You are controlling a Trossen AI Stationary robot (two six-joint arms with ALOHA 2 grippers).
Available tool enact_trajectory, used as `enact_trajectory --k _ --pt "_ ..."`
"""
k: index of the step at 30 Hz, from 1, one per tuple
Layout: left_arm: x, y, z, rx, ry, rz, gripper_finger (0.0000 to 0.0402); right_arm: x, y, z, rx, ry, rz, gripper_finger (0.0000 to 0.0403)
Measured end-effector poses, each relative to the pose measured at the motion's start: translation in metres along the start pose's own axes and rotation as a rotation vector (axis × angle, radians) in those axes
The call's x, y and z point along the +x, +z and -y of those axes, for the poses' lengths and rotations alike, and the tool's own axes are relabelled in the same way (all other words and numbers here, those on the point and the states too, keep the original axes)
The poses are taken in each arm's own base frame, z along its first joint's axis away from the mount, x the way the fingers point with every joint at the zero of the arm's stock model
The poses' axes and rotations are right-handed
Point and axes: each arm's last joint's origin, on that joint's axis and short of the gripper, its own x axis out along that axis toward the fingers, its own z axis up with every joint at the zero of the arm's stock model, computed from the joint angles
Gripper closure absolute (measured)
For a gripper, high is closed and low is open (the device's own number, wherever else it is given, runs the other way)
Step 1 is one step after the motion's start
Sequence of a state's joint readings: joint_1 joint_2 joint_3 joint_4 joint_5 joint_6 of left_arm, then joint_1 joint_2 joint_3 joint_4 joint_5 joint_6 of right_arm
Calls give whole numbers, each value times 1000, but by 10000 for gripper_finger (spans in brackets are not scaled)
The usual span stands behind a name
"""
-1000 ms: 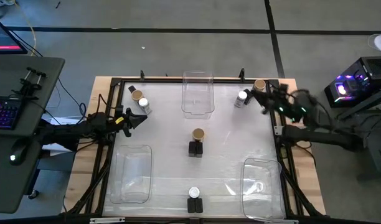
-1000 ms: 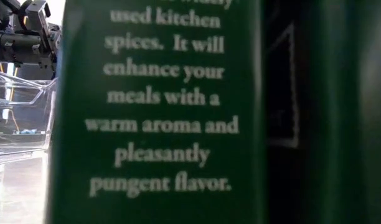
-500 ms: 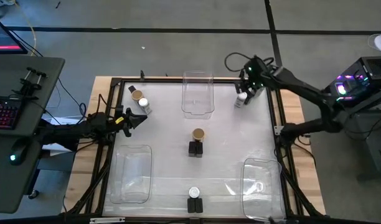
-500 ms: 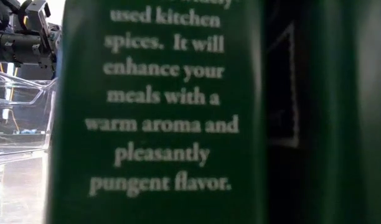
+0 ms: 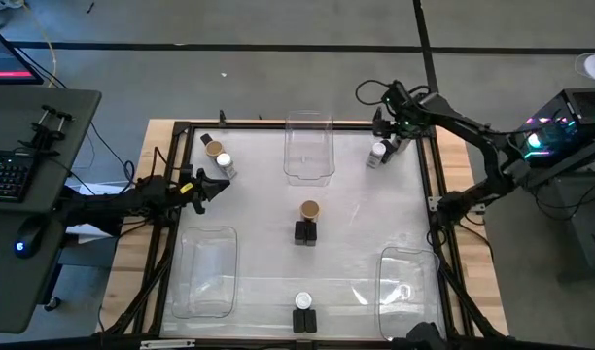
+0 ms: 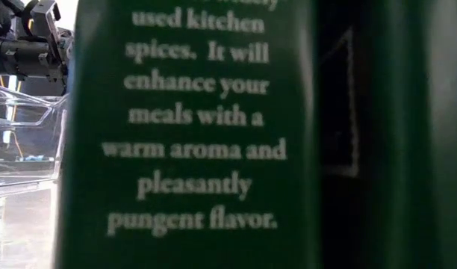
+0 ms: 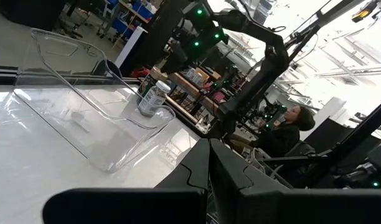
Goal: Sort spices by type
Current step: Put the black spice can into the right transparent bin
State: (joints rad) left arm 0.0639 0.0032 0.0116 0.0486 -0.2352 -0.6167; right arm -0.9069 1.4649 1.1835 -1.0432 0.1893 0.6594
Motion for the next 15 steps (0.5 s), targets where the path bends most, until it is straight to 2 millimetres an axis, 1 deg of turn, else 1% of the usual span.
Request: enact_trajectory --k 3,10,15 --pt "0 0 0 0 0 1 401 0 0 1 13 -8 -4 132" --pt "0 0 0 0 0 0 402 -1 -8 -4 -55 -55 -13 133" --pt "0 0 0 0 0 0 401 10 -11 -12 -102 -80 -53 133"
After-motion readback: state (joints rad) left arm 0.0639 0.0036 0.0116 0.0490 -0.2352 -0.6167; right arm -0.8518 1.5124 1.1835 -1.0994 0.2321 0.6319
